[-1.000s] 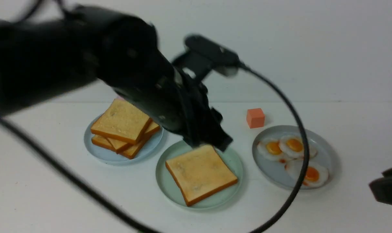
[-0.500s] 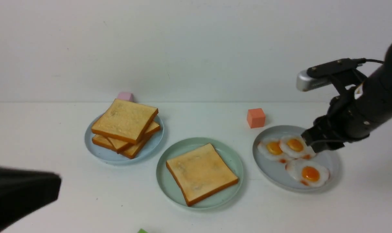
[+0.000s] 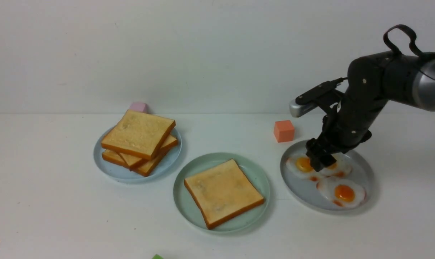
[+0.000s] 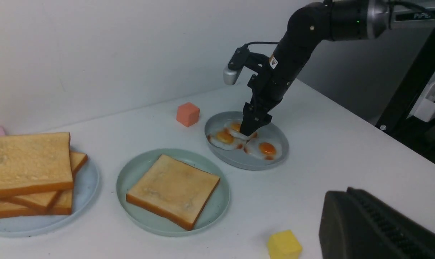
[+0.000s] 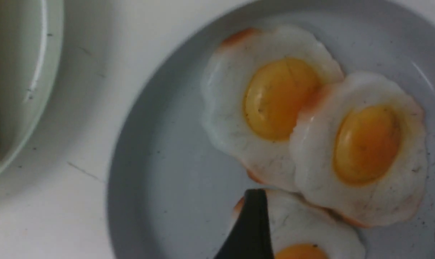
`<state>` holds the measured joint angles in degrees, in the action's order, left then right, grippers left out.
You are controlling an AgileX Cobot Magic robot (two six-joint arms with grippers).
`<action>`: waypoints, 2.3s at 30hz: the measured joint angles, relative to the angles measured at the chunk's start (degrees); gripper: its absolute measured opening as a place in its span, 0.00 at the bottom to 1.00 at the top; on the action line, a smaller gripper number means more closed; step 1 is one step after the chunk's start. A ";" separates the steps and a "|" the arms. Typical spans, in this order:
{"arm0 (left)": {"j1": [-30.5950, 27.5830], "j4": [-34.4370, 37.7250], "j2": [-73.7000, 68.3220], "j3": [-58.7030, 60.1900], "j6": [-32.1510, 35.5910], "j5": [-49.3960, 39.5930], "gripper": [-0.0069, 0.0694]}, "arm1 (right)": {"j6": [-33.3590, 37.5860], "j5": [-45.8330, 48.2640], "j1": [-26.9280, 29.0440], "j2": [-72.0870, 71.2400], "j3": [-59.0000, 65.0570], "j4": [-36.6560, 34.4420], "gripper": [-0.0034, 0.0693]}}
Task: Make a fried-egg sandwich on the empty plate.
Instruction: Use the right arm to grab a fried egg
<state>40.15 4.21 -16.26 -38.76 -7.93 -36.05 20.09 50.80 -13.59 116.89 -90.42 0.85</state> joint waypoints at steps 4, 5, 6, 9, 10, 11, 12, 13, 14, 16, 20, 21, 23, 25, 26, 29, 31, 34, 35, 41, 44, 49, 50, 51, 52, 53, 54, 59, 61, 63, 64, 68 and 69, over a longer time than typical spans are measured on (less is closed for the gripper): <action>0.00 0.00 -0.40 0.05 0.00 -0.19 0.07 | 1.80 0.79 1.34 2.75 -2.52 -1.16 0.94; 0.00 0.00 -0.40 0.11 0.00 -0.19 0.07 | 2.55 0.85 1.70 3.72 -3.13 -2.26 0.94; 0.00 0.00 -0.40 0.11 0.00 -0.19 0.07 | 2.99 0.85 1.83 4.09 -3.41 -2.86 0.94; 0.00 0.00 -0.40 0.11 0.00 -0.14 0.07 | 4.50 0.56 2.15 5.90 -3.69 -4.31 0.93; 0.00 0.00 -0.40 0.11 0.00 -0.14 0.07 | 4.75 0.41 2.11 6.49 -3.74 -4.57 0.93; 0.00 0.00 -0.40 0.11 0.00 -0.08 0.07 | 4.99 0.41 2.16 6.70 -4.00 -4.77 0.93; 0.00 0.00 -0.40 0.11 0.00 0.00 0.07 | 5.20 0.41 2.16 6.76 -4.12 -4.77 0.93; 0.00 0.00 -0.40 0.11 0.00 0.05 0.07 | 5.26 0.41 2.16 6.76 -4.12 -4.77 0.93; 0.00 -0.06 -0.40 0.11 0.00 0.21 0.07 | 5.39 0.41 2.16 7.08 -4.30 -4.90 0.92; 0.00 -0.18 -0.40 0.11 0.00 0.25 0.07 | 5.39 0.41 2.16 7.39 -4.55 -4.96 0.91; 0.00 -0.18 -0.40 0.11 0.00 0.25 0.07 | 5.81 0.41 2.16 7.55 -4.67 -5.29 0.87; 0.00 -0.18 -0.40 0.11 0.00 0.25 0.07 | 6.33 0.48 2.16 7.55 -4.67 -5.52 0.83; 0.00 -0.18 -0.40 0.11 0.00 0.25 0.07 | 6.76 0.60 2.16 7.55 -4.67 -5.74 0.78; 0.00 -0.18 -0.40 0.11 0.00 0.25 0.07 | 7.08 0.85 2.16 7.55 -4.70 -5.80 0.69; 0.00 -0.18 -0.40 0.11 0.00 0.25 0.07 | 7.08 0.86 2.16 7.55 -4.70 -5.72 0.69; 0.00 -0.18 -0.40 0.11 0.00 0.25 0.07 | 7.65 0.91 2.11 7.17 -4.70 -5.40 0.69; 0.00 -0.18 -0.40 0.11 0.00 0.25 0.07 | 8.22 1.23 2.11 6.74 -4.64 -4.77 0.66; 0.00 -0.18 -0.40 0.11 0.00 0.25 0.07 | 8.55 2.05 2.11 5.62 -4.59 -4.36 0.51; 0.00 -0.18 -0.40 0.11 0.00 0.25 0.07 | 8.55 2.29 2.11 4.96 -4.59 -4.28 0.41; 0.00 -0.07 -0.40 0.11 0.00 0.19 0.07 | 8.55 3.25 2.16 1.56 -4.53 -2.35 0.14; 0.00 -0.02 -0.40 0.11 0.00 0.19 0.07 | 8.55 3.57 2.16 0.92 -4.42 -1.96 0.14; 0.00 -0.02 -0.40 0.11 0.00 -0.03 0.07 | 8.50 3.50 2.16 0.52 -4.32 -0.85 0.14; 0.00 -0.02 -0.40 0.11 0.00 -0.08 0.07 | 8.38 3.50 2.16 0.41 -4.25 -0.38 0.14; 0.00 -0.02 -0.40 0.11 0.00 -0.22 0.07 | 7.96 3.50 2.16 -0.04 -4.21 0.04 0.13; 0.00 -0.02 -0.40 0.11 0.00 -0.35 0.07 | 7.52 3.57 2.16 -0.66 -4.14 0.45 0.13; 0.00 -0.02 -0.40 0.11 0.00 -0.65 0.07 | 7.15 3.77 2.10 -1.27 -4.14 0.64 0.12; 0.00 -0.02 -0.40 0.11 0.00 -0.65 0.07 | 7.14 3.85 2.05 -1.59 -4.14 0.63 0.12; 0.00 -0.02 -0.40 0.11 0.00 -0.82 0.07 | 6.03 4.38 0.75 -6.14 -4.14 1.35 0.11; 0.00 -0.02 -0.40 0.11 0.00 -0.88 0.07 | 5.76 4.53 0.36 -7.21 -4.14 1.45 0.10; 0.00 -0.13 -0.40 0.11 0.00 -0.88 0.07 | 5.30 4.78 0.14 -7.83 -4.14 1.55 0.07; 0.00 -0.13 -0.40 0.11 0.00 -0.95 0.07 | 4.89 5.48 -0.10 -8.10 -4.14 1.69 0.05; 0.00 -0.38 -0.40 0.11 0.00 -1.06 0.07 | 3.32 6.71 -1.75 -9.12 -4.10 2.05 0.05; 0.00 -0.39 -0.40 0.11 0.00 -1.06 0.07 | 3.32 6.70 -2.00 -9.29 -4.10 2.13 0.05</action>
<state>40.15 3.82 -16.66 -38.65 -7.93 -37.11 23.41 57.50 -15.59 107.60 -94.52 2.98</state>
